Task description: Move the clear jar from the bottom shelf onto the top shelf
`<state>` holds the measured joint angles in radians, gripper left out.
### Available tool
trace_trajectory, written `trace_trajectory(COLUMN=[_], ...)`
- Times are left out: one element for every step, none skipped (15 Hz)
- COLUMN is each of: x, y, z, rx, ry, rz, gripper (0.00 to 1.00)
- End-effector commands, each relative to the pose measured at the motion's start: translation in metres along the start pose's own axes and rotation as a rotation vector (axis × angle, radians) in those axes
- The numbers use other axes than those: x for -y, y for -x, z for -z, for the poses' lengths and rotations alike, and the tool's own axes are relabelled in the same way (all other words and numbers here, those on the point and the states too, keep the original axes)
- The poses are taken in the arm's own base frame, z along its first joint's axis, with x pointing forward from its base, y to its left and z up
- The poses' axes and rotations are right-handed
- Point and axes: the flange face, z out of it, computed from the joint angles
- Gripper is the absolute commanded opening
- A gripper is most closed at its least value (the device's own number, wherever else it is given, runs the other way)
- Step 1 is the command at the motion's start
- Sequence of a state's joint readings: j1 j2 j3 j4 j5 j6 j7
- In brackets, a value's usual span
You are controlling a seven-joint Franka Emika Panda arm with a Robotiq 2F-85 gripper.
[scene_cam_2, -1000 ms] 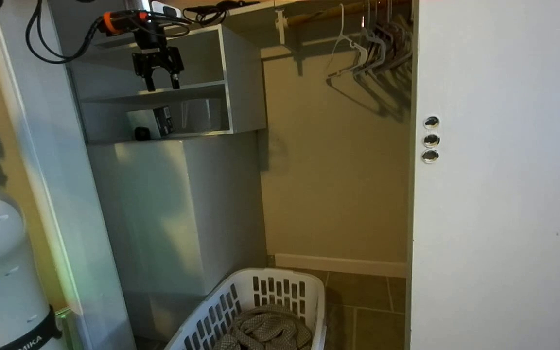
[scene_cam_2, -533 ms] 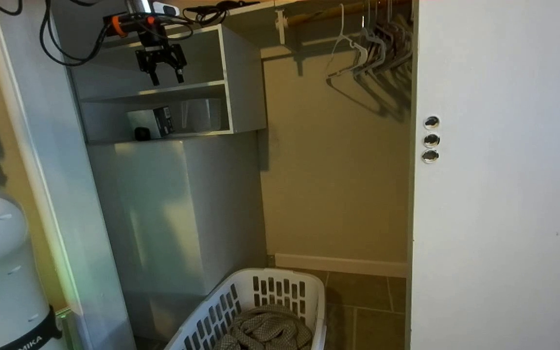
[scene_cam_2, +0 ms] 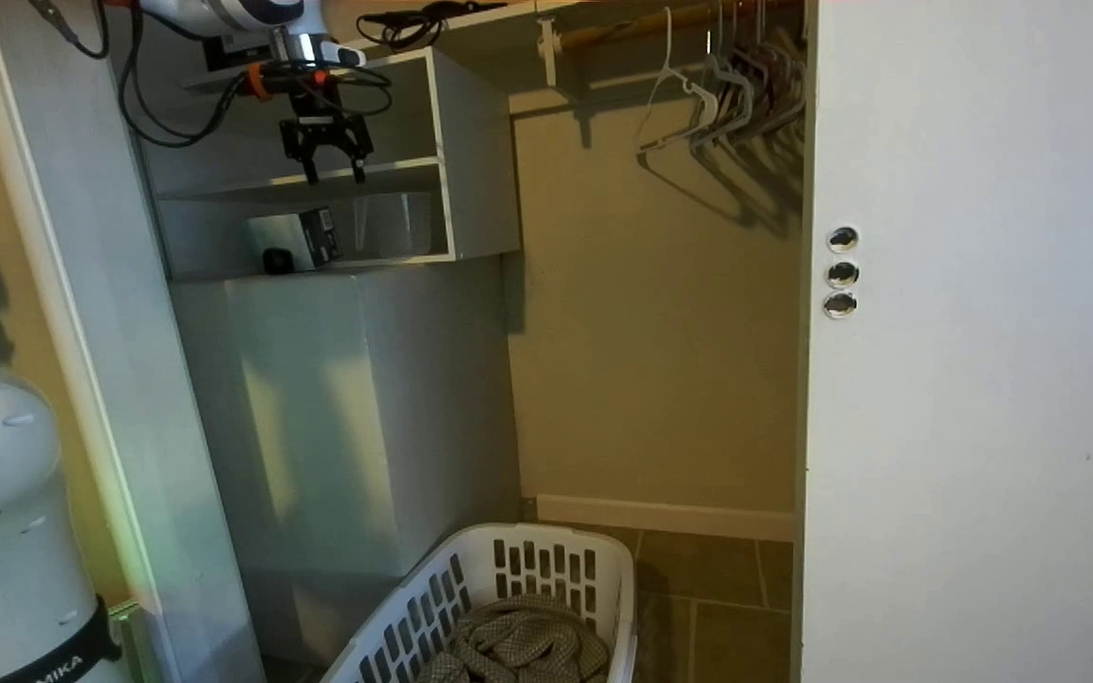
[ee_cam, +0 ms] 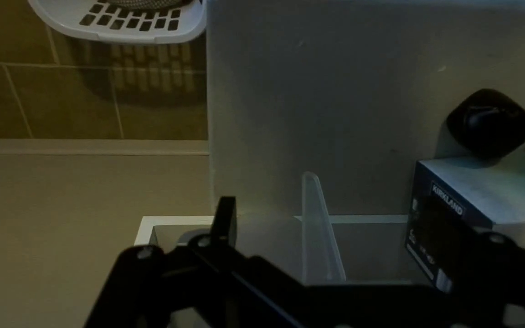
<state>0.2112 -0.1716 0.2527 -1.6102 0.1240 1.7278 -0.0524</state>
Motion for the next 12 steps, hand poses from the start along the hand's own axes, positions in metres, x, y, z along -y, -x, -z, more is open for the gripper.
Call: trace_trajectory(x=[0.0, 0.0, 0.0, 0.004, 0.011, 0.017, 0.022, 0.027, 0.032, 0.034, 0.035, 0.034], y=[-0.002, -0.002, -0.002, -0.004, -0.006, -0.007, -0.009, -0.011, -0.012, -0.015, -0.017, -0.019], z=[0.001, 0.002, 0.003, 0.0, -0.005, -0.009, -0.012, -0.016, -0.019, -0.022, -0.026, -0.029], rx=[0.0, -0.002, -0.004, 0.001, 0.0, 0.007, 0.005, 0.008, 0.009, 0.004, 0.004, 0.0], ry=[-0.001, -0.001, -0.001, 0.008, 0.001, -0.017, -0.011, -0.018, -0.023, -0.023, -0.02, -0.006], rz=[0.0, 0.0, 0.0, -0.02, -0.015, -0.016, -0.024, -0.035, -0.046, -0.066, -0.091, -0.125], gripper=[1.0, 1.0, 1.0, 1.0, 1.0, 1.0, 1.0, 1.0, 1.0, 1.0, 1.0, 1.0])
